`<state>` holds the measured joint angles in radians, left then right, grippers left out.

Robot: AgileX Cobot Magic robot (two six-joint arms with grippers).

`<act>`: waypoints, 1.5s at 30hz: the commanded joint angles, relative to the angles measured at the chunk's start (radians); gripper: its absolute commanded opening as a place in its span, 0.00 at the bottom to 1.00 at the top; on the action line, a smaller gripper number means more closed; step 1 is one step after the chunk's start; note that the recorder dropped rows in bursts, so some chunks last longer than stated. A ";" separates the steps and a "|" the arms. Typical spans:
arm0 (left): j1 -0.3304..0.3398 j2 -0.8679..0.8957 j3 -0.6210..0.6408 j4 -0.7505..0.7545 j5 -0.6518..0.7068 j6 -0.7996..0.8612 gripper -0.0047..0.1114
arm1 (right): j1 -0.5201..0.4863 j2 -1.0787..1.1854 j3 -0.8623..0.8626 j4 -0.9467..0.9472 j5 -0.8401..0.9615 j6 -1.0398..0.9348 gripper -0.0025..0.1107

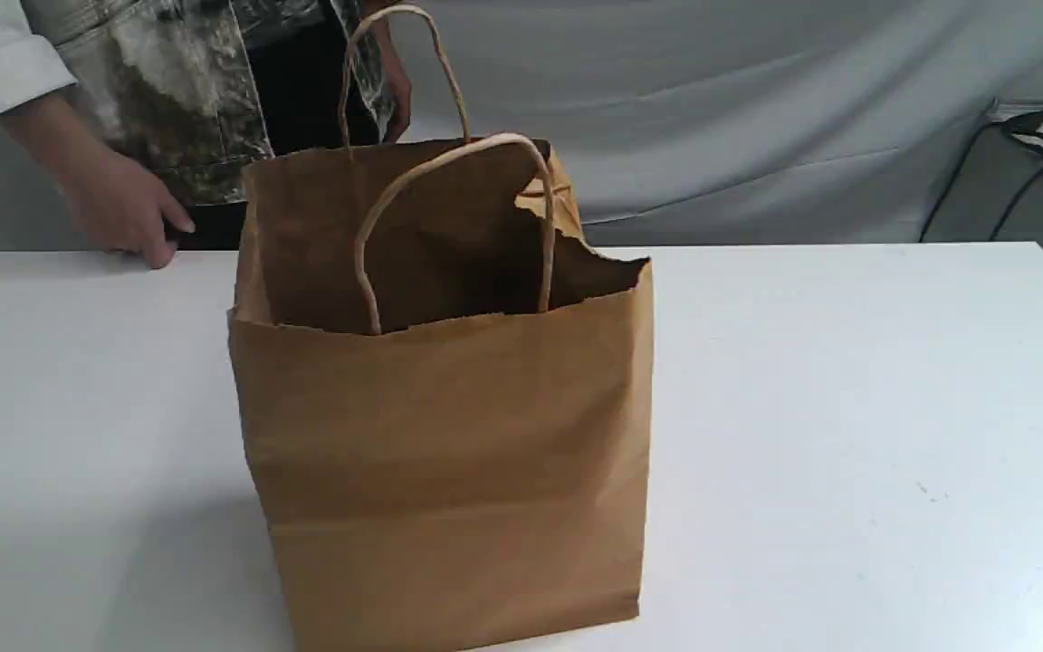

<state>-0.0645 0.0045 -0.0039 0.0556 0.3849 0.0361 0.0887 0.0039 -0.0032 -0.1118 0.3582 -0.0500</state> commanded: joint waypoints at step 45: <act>-0.009 -0.005 0.004 0.062 -0.007 -0.079 0.04 | -0.007 -0.004 0.003 -0.005 -0.007 0.002 0.02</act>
<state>-0.0707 0.0045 -0.0039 0.1165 0.3847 -0.0338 0.0887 0.0039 -0.0032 -0.1118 0.3582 -0.0500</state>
